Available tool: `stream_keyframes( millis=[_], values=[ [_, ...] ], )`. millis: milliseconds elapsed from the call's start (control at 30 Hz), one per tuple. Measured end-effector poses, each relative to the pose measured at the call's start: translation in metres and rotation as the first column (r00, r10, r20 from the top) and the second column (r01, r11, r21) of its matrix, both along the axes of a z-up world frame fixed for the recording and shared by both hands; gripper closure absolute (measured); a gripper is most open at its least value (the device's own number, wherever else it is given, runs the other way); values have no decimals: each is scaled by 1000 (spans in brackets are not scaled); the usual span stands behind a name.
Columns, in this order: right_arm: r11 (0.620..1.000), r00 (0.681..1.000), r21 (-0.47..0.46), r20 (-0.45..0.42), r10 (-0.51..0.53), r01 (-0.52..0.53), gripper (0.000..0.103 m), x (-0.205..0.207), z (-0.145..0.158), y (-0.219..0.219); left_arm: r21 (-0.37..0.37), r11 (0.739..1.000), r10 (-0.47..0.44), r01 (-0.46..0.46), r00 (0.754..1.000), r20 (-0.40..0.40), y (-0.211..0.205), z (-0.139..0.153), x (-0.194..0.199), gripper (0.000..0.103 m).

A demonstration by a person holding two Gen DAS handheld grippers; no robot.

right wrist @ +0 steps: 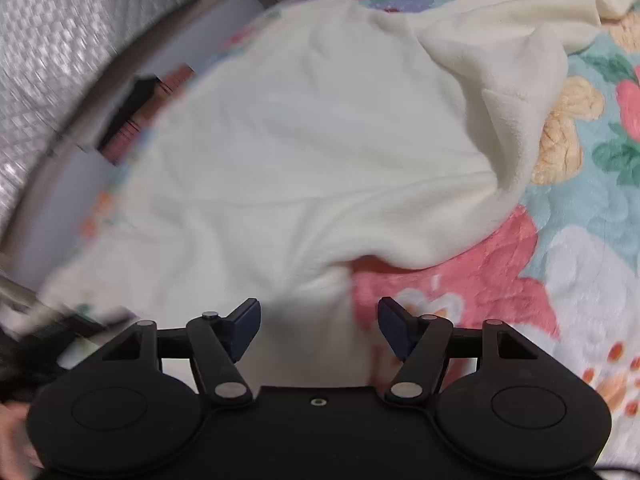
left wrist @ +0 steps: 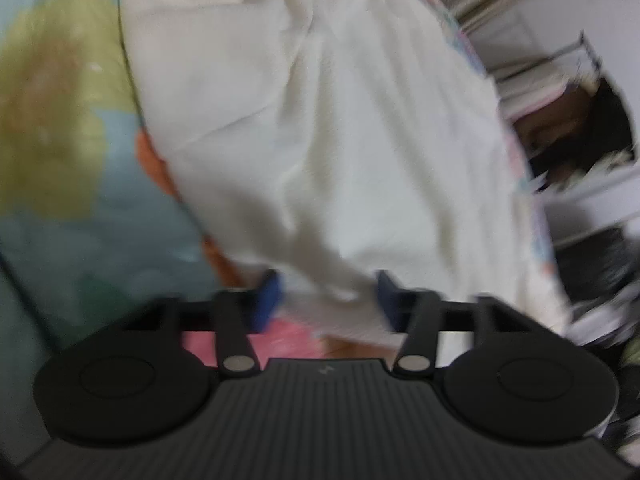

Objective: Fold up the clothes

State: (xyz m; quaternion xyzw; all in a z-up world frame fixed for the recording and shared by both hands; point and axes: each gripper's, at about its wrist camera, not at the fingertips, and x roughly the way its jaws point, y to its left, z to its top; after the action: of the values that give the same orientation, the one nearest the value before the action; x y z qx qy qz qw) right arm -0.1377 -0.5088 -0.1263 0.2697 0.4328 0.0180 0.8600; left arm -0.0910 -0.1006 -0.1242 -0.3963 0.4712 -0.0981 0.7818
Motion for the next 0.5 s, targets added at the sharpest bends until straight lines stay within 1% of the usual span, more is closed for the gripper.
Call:
stream_keyframes(
  millis=[33,67,100,133,167,200,267,300,333,367,400,467,500],
  values=[
    [1000,1000,11,5,12,-12,31,6,-6,1,-16,1000,13,-13,1000,8,-2,-2,3,18],
    [999,999,27,21,33,-33,37,13,-10,4,-24,999,27,-26,999,19,-5,-3,6,22],
    [997,997,32,45,67,-68,69,18,-11,8,5,1000,21,-22,999,39,-9,-3,9,30],
    [993,992,29,64,111,-113,83,22,-9,14,86,996,0,-6,998,67,-16,0,11,76],
    [989,986,30,84,142,-145,84,23,-7,18,206,978,-32,12,995,92,-24,5,12,101],
    [987,984,54,107,145,-152,86,18,-4,19,301,953,-69,25,988,135,-30,13,10,101],
    [968,973,173,170,155,-184,88,-1,12,14,390,921,-117,21,967,226,-34,33,-4,101],
    [953,967,223,199,160,-204,88,-12,21,11,440,898,-146,20,956,255,-35,43,-12,101],
    [948,963,233,210,171,-219,88,-20,28,8,521,853,-183,16,945,270,-38,52,-20,101],
    [949,963,219,198,184,-227,89,-26,30,7,588,809,-219,22,938,267,-42,55,-25,100],
    [957,969,186,154,195,-222,90,-27,25,9,604,795,-241,51,941,237,-43,51,-26,100],
    [974,977,79,38,209,-211,90,-20,6,24,559,820,-232,125,965,124,-43,29,-19,100],
    [976,977,25,-6,215,-215,90,-17,-1,32,552,822,-228,138,969,97,-44,21,-16,100]
  ],
)
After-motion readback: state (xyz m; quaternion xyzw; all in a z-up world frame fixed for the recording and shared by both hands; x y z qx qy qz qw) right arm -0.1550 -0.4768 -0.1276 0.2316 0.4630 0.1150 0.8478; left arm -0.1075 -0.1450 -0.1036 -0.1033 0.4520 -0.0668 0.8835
